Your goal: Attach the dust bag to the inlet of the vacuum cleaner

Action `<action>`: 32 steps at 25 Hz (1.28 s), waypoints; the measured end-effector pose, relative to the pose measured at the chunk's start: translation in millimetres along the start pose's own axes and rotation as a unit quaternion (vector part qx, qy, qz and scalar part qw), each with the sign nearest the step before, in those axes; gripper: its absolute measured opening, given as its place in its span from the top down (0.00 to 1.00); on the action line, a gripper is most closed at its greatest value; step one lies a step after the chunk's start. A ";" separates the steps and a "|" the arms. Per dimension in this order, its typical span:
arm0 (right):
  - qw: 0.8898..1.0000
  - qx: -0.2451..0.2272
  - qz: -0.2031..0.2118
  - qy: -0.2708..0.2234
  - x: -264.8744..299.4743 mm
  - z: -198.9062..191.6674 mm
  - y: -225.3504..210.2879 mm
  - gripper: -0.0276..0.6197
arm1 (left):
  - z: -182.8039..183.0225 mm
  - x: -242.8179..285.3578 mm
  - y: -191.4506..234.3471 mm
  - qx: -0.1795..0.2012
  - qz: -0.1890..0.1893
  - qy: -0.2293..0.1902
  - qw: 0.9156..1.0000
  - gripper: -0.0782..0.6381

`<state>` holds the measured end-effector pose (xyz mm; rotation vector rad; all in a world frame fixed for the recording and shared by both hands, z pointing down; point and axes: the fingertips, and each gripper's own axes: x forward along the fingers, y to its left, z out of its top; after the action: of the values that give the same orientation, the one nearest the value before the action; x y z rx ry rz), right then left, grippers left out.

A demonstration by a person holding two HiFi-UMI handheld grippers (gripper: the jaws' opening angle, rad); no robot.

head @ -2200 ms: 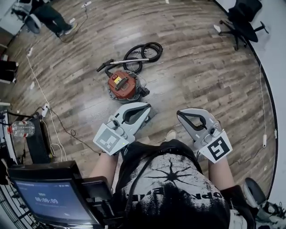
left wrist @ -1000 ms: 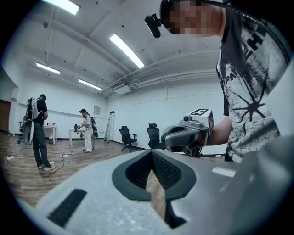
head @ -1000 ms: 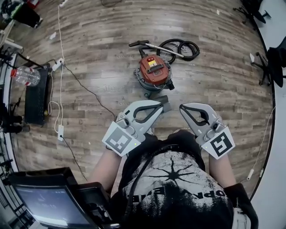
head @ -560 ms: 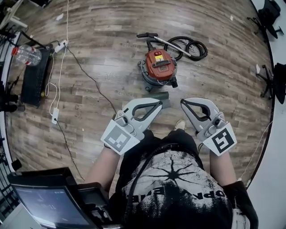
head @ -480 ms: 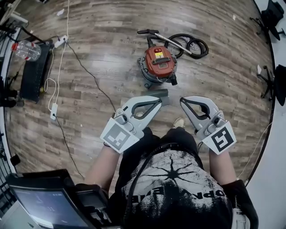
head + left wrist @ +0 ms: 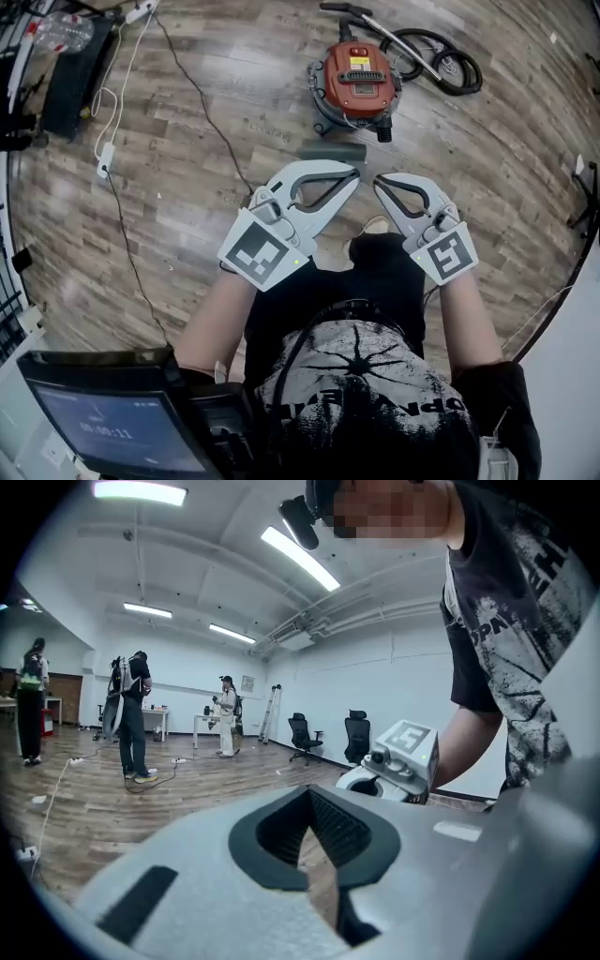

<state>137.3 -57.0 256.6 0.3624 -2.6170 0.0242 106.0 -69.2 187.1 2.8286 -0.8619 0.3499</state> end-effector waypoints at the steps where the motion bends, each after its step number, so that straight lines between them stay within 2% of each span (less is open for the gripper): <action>1: 1.000 -0.001 0.010 0.017 13.7 -23.5 1.9 0.89 | -11.7 7.7 2.9 -0.001 -0.001 0.001 1.000 0.89; 5: 0.994 -0.023 0.053 0.088 82.1 -157.5 13.8 0.79 | -83.3 47.6 15.2 0.004 -0.018 0.005 1.000 0.89; 11: 0.972 -0.065 0.118 0.193 184.3 -388.4 34.8 0.69 | -226.1 116.2 34.7 0.030 -0.051 0.005 0.998 0.89; 16: 0.939 -0.104 0.191 0.267 243.5 -539.0 71.8 0.65 | -328.6 156.5 35.0 0.025 -0.061 0.021 0.998 0.89; 19: 0.913 -0.116 0.227 0.317 263.2 -617.9 86.1 0.64 | -377.2 170.7 29.2 0.008 -0.067 0.038 0.997 0.89; 21: 0.892 -0.139 0.245 0.353 267.5 -658.5 90.7 0.63 | -404.4 175.8 26.5 -0.005 -0.068 0.060 0.996 0.89; 23: 0.878 -0.163 0.246 0.377 270.4 -688.0 90.0 0.62 | -423.6 179.1 22.6 -0.022 -0.065 0.079 0.994 0.89; 25: 0.871 -0.172 0.235 0.396 271.9 -712.5 85.7 0.60 | -432.4 182.7 18.1 -0.033 -0.059 0.092 0.993 0.89; 29: 0.861 -0.180 0.221 0.422 278.1 -743.5 85.9 0.57 | -441.8 177.1 16.6 -0.008 -0.028 0.118 0.993 0.89; 32: 0.856 -0.188 0.217 0.429 286.2 -754.1 92.1 0.55 | -446.5 167.6 20.6 -0.027 -0.007 0.122 0.992 0.89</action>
<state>228.3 22.5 1059.3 -0.3295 -1.6977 -0.1403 151.5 -75.1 662.3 2.6676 -0.7854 0.6442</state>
